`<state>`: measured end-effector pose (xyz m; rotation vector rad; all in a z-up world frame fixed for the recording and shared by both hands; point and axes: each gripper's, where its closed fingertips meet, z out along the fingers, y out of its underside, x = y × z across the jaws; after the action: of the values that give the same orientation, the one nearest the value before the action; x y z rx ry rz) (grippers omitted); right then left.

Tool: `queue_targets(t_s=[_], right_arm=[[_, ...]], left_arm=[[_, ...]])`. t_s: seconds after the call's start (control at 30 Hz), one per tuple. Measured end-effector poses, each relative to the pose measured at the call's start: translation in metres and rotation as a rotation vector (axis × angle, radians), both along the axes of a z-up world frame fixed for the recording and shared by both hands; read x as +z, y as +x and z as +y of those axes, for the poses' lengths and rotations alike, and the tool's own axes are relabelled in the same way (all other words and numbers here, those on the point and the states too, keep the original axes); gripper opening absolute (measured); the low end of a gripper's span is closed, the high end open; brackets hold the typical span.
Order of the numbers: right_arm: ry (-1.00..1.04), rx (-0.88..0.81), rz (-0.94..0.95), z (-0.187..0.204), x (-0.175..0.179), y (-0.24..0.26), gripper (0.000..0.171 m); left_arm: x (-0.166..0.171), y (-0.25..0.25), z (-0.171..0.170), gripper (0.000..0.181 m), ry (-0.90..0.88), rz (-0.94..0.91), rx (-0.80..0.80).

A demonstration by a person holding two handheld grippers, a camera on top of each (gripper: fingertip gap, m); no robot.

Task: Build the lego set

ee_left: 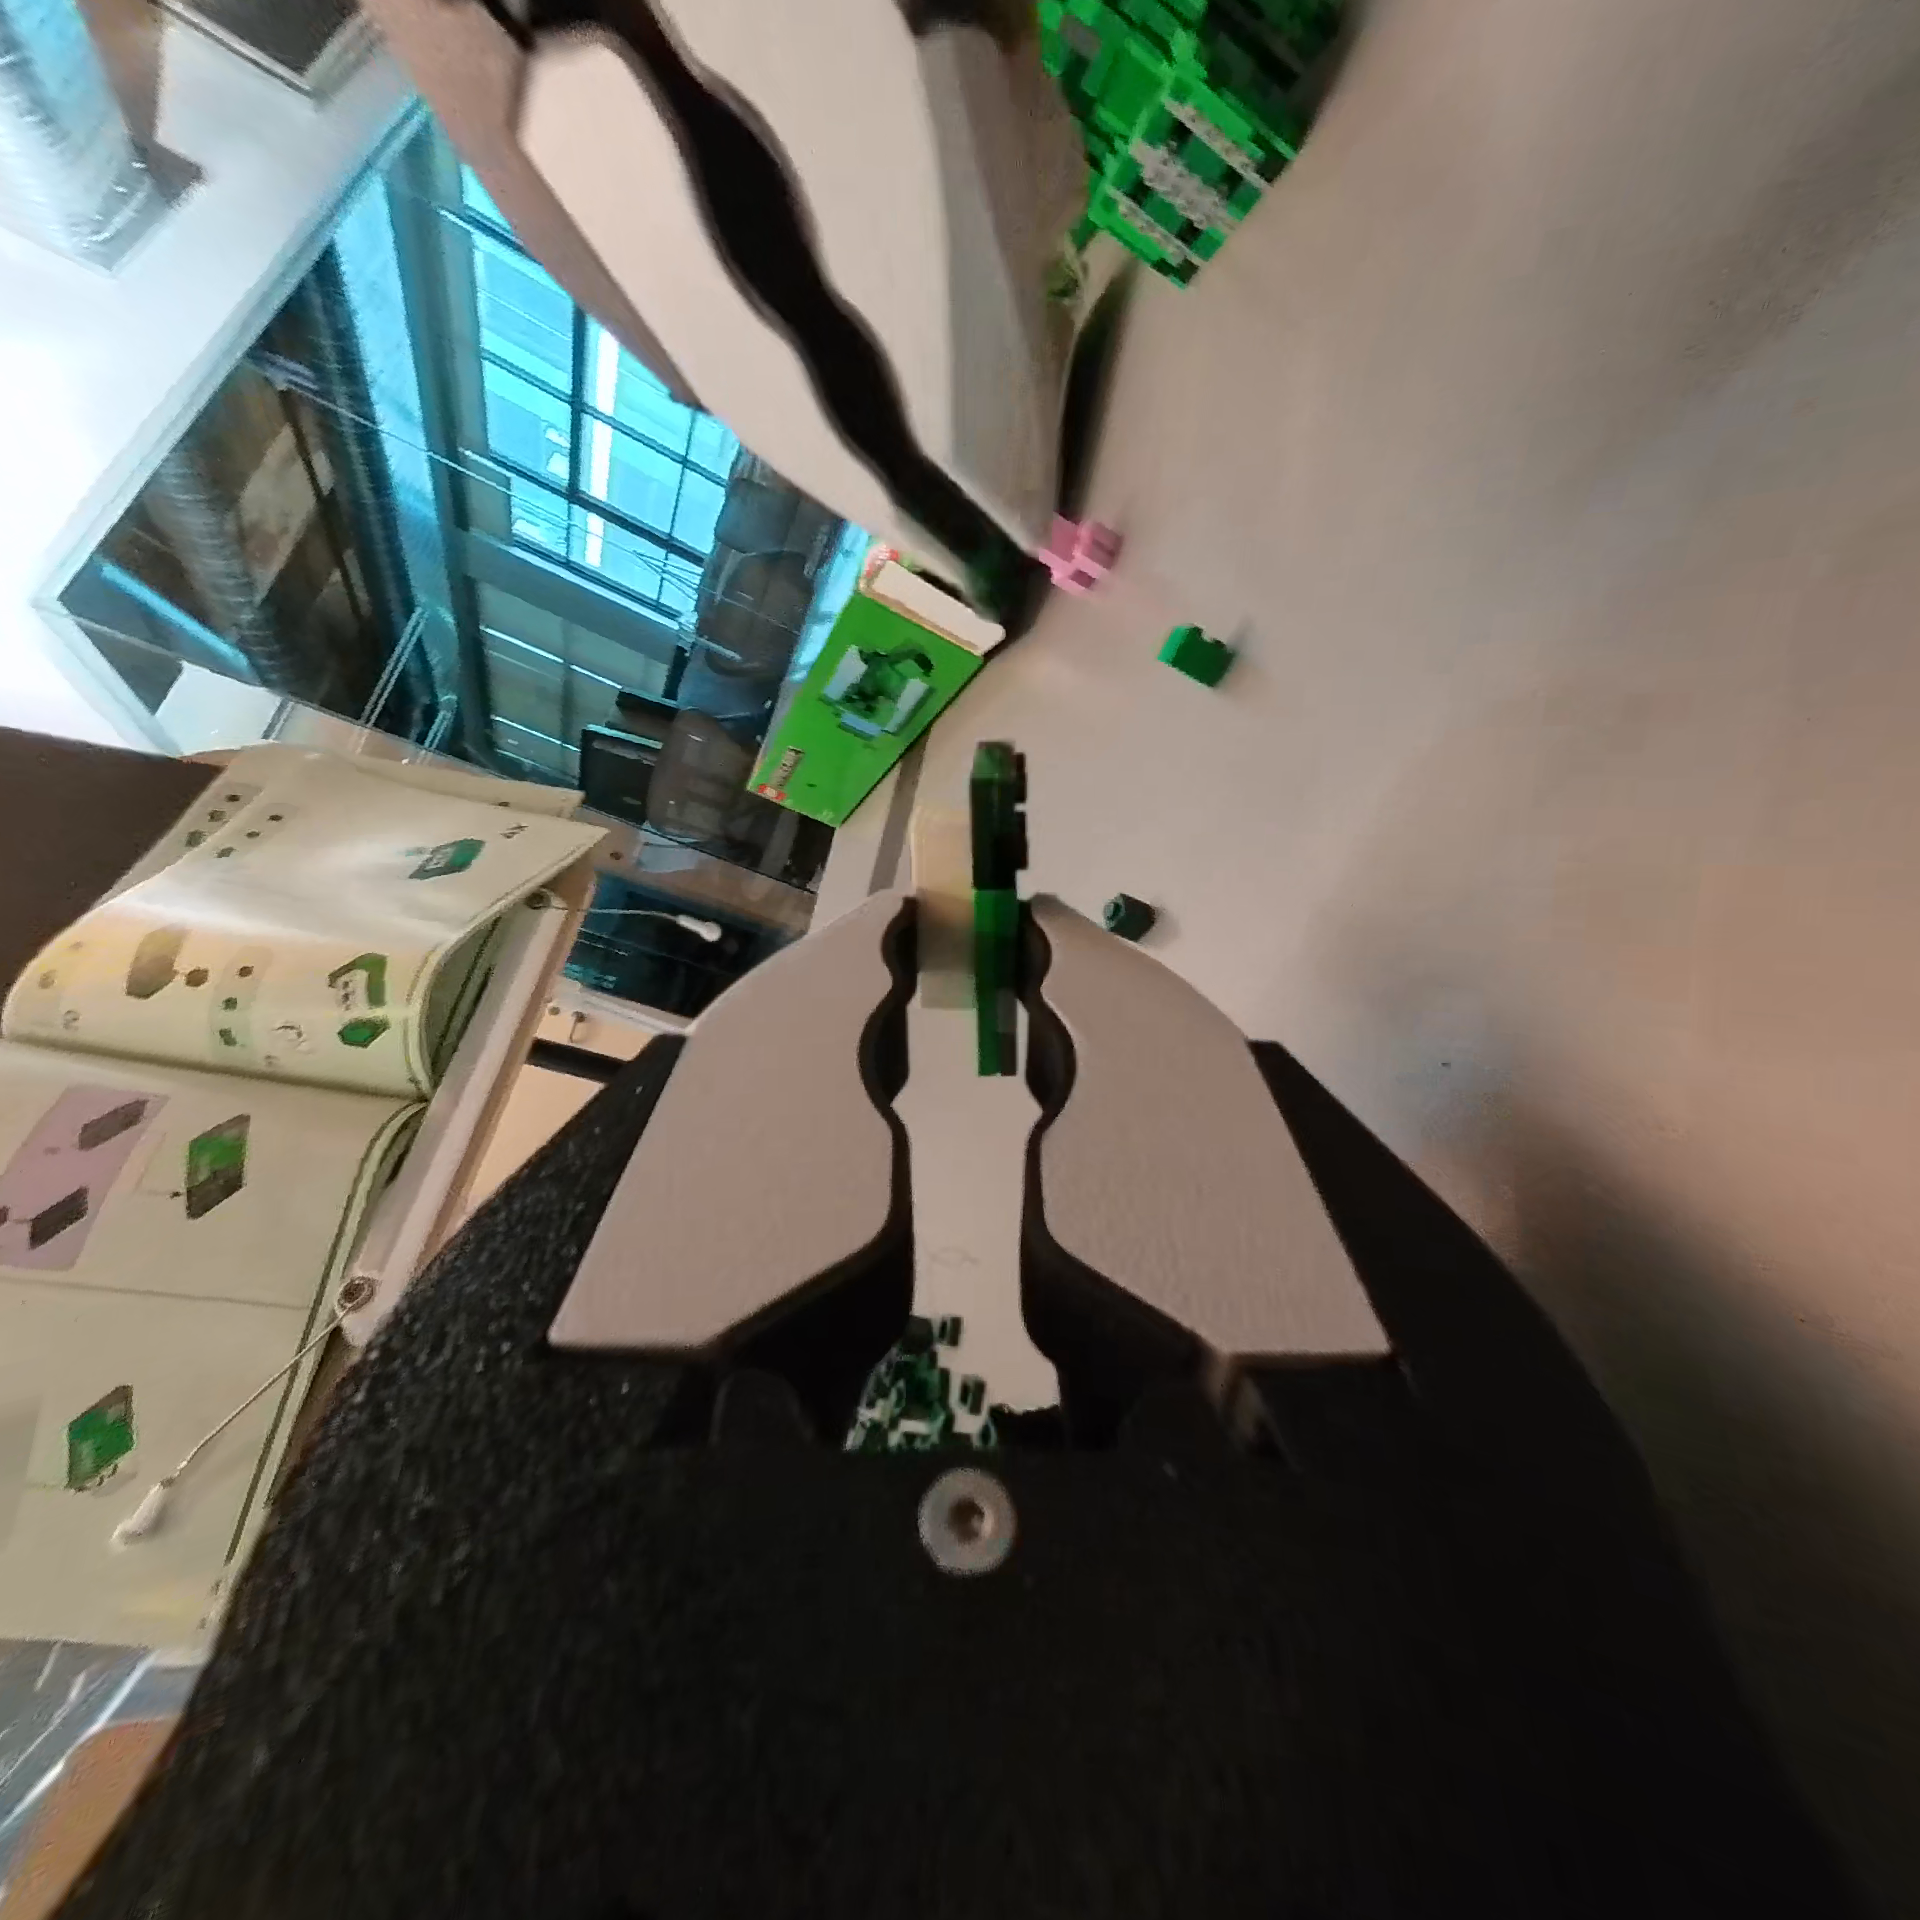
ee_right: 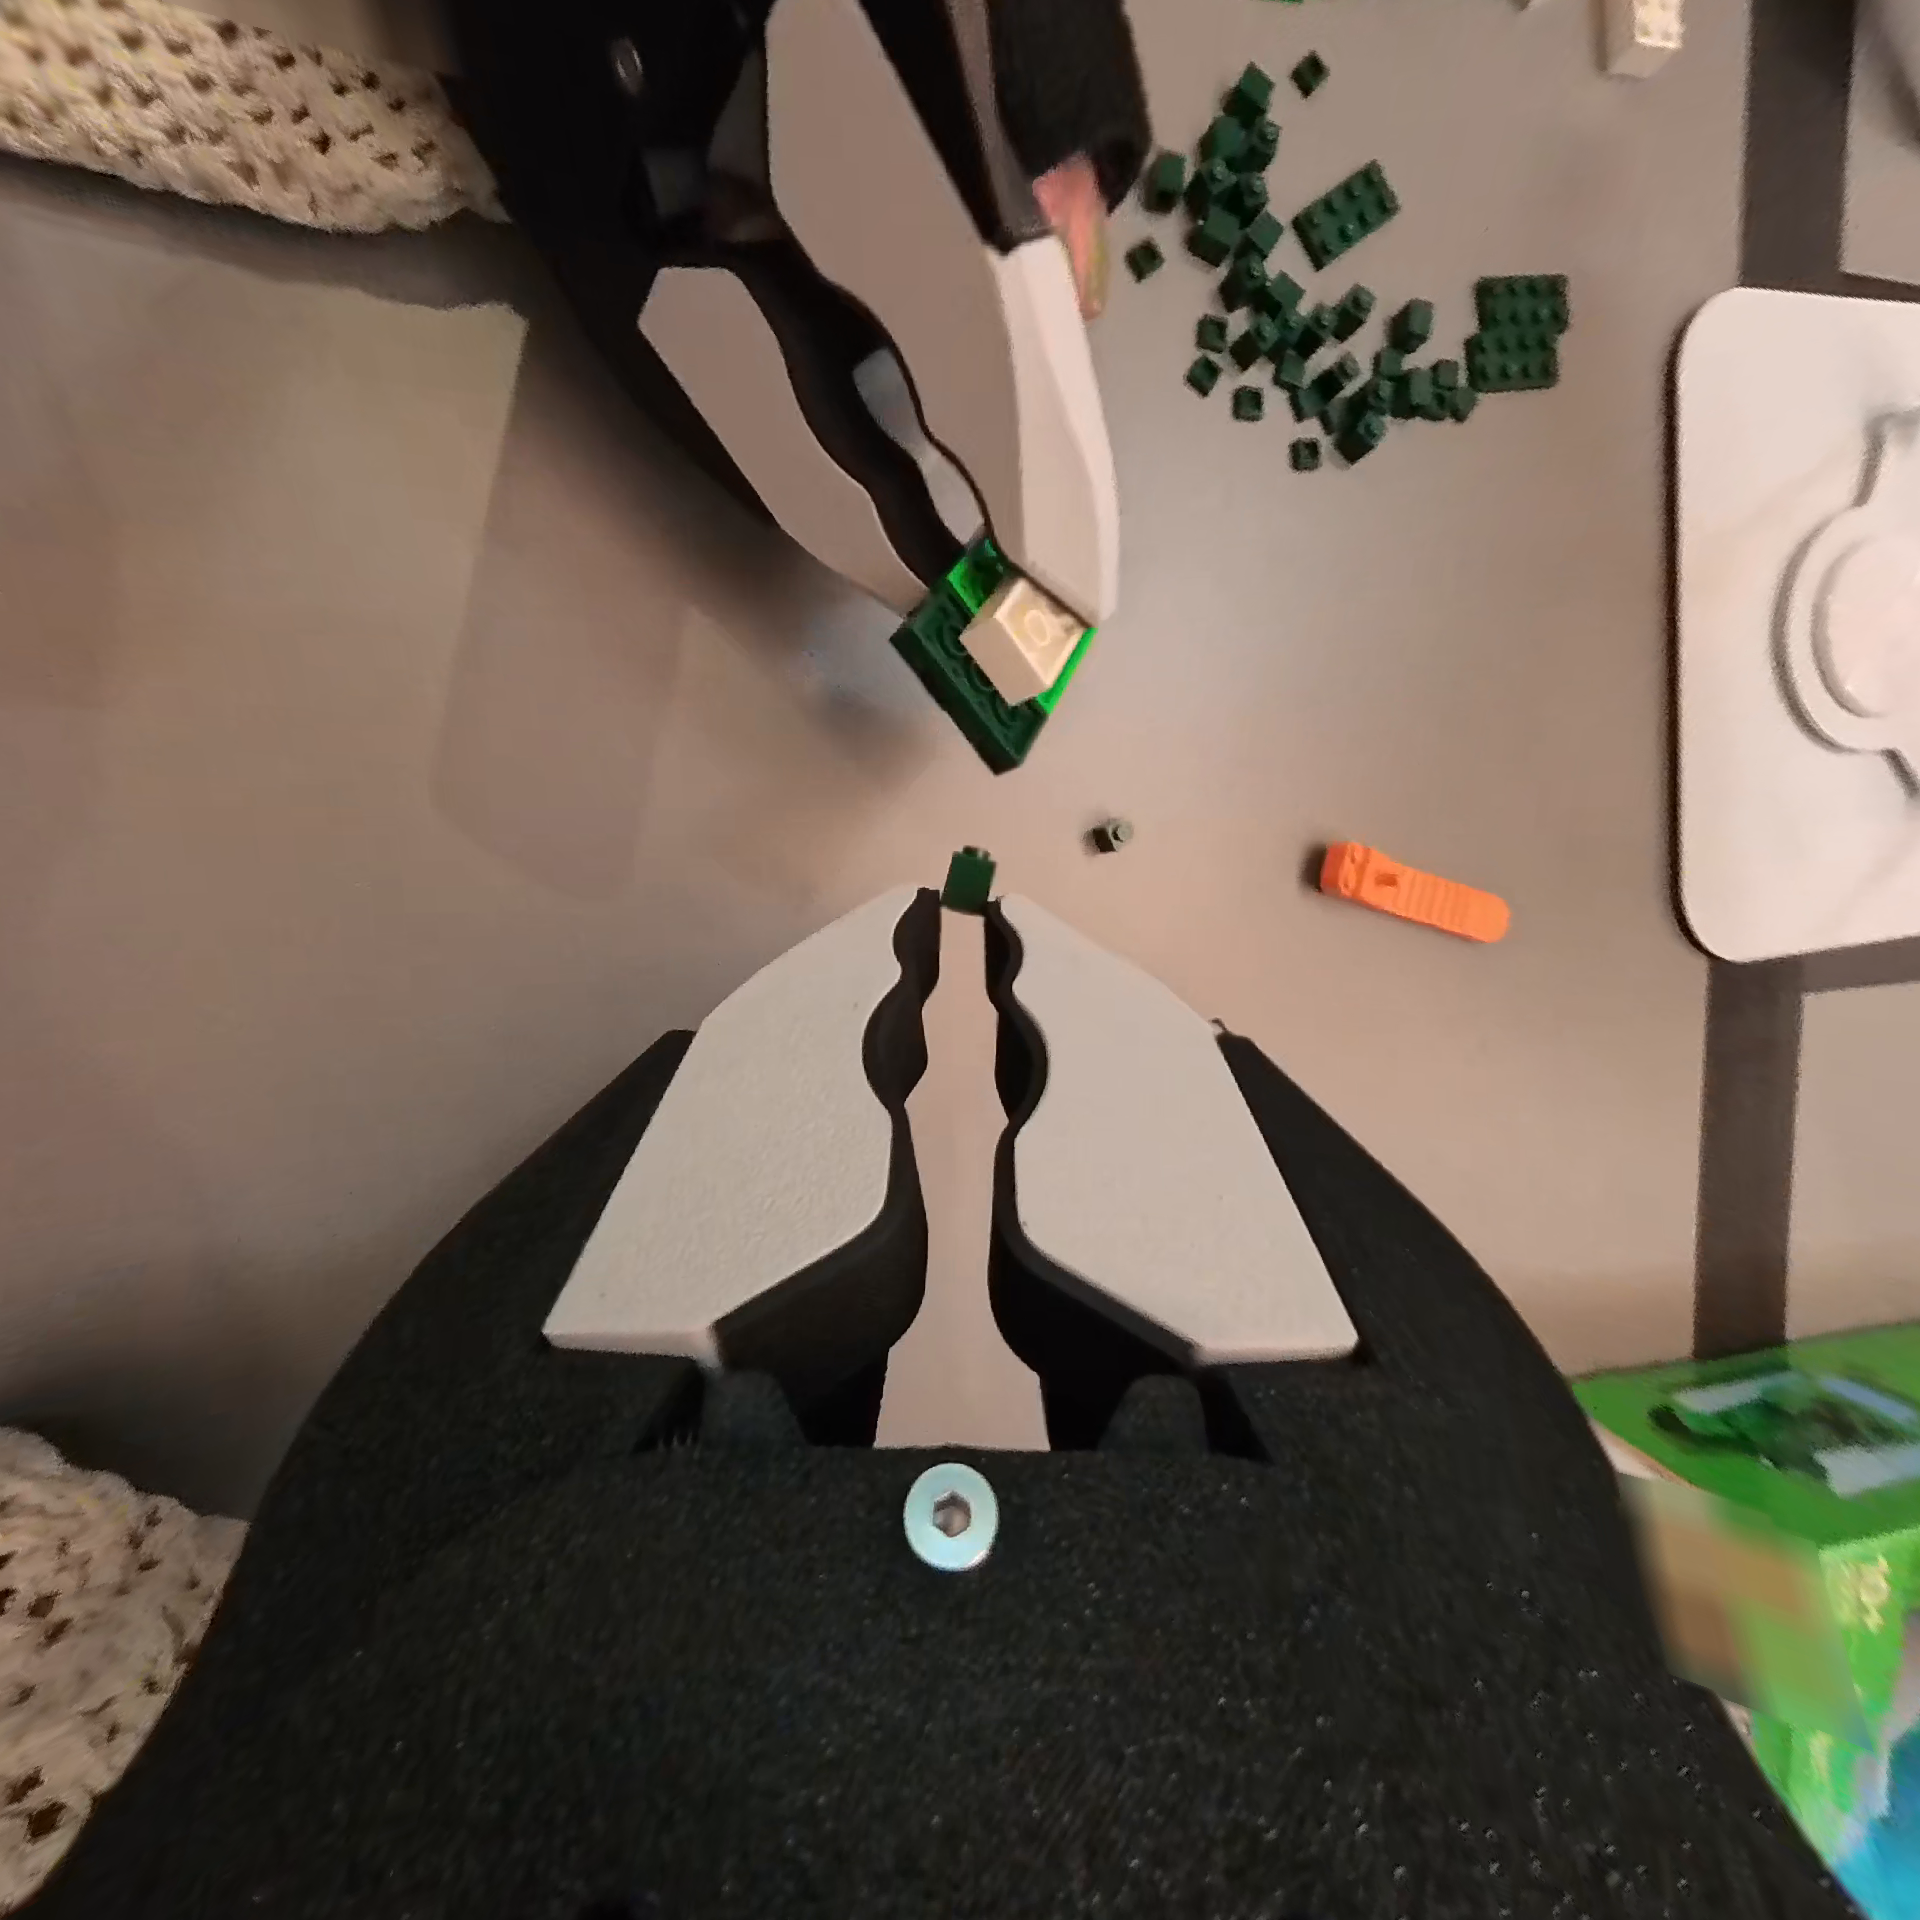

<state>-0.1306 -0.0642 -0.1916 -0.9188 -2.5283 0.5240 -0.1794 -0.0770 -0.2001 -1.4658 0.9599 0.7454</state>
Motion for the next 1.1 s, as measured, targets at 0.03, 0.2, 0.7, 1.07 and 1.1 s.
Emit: queue_targets(t_s=[0.03,0.2,0.7,1.07,1.1], right_arm=[[0.001,0.009,-0.004,-0.002,-0.003,-0.002,0.008],[-0.026,0.026,-0.022,-0.01,-0.011,-0.008,0.008],[-0.013,0.018,-0.041,-0.01,-0.016,-0.009,0.008],[-0.001,0.008,-0.048,-0.007,-0.018,-0.009,0.008],[-0.002,0.008,-0.048,-0.008,-0.019,-0.009,0.008]], left_arm=[[0.002,0.0,0.0,0.017,0.012,-0.006,-0.001],[0.005,0.003,-0.001,0.017,0.028,-0.014,-0.011],[0.001,0.009,-0.001,0.017,0.004,0.013,-0.032],[-0.003,0.009,0.0,0.017,-0.019,0.011,-0.039],[-0.004,0.009,0.0,0.017,-0.022,0.011,-0.041]])
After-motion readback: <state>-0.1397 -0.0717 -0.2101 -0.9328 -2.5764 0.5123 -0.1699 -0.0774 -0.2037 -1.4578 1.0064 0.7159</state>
